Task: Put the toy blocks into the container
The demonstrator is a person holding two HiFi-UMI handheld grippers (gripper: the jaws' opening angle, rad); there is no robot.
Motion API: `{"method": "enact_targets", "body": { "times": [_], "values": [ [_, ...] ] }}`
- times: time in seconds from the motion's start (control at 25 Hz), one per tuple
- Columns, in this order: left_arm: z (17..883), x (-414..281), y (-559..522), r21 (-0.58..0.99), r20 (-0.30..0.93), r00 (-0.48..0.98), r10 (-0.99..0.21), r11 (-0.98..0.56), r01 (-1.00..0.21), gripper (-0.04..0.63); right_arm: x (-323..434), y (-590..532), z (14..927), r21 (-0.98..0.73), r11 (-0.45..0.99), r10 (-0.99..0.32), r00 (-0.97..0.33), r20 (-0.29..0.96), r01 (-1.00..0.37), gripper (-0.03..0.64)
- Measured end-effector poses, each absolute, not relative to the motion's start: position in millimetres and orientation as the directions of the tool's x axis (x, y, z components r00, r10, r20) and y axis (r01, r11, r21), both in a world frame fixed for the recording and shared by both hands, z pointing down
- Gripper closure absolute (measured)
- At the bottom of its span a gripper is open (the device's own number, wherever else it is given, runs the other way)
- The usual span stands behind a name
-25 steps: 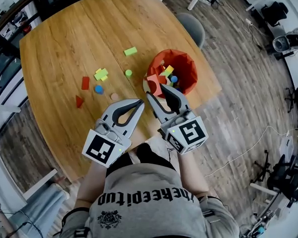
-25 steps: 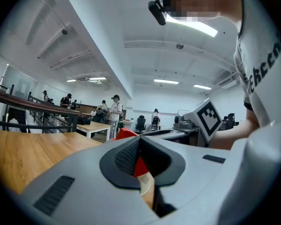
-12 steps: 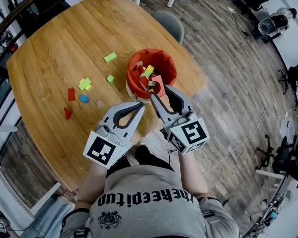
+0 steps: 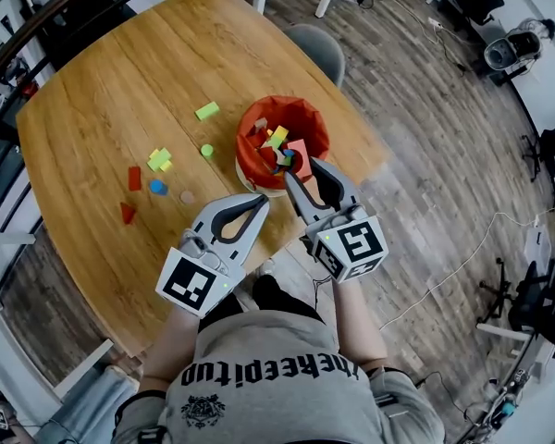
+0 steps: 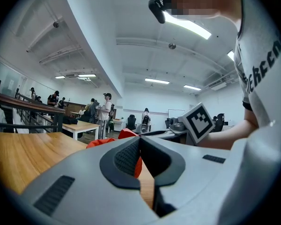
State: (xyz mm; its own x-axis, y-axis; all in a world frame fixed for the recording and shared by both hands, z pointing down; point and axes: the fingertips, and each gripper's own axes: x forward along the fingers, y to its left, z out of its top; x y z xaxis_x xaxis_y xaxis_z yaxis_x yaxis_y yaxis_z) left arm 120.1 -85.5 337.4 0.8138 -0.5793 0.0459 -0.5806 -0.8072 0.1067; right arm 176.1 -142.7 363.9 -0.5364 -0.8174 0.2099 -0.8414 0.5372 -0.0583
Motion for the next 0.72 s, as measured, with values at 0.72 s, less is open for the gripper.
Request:
{"method": "enact_targets", "body": {
  "times": [0.72],
  "values": [
    [335, 98, -89, 0.092, 0.061, 0.778, -0.625, -0.773, -0.628, 0.581, 171, -157, 368, -0.061, 0.527, -0.827, -0.528, 0.194, -0.847, 0.455]
  ]
}}
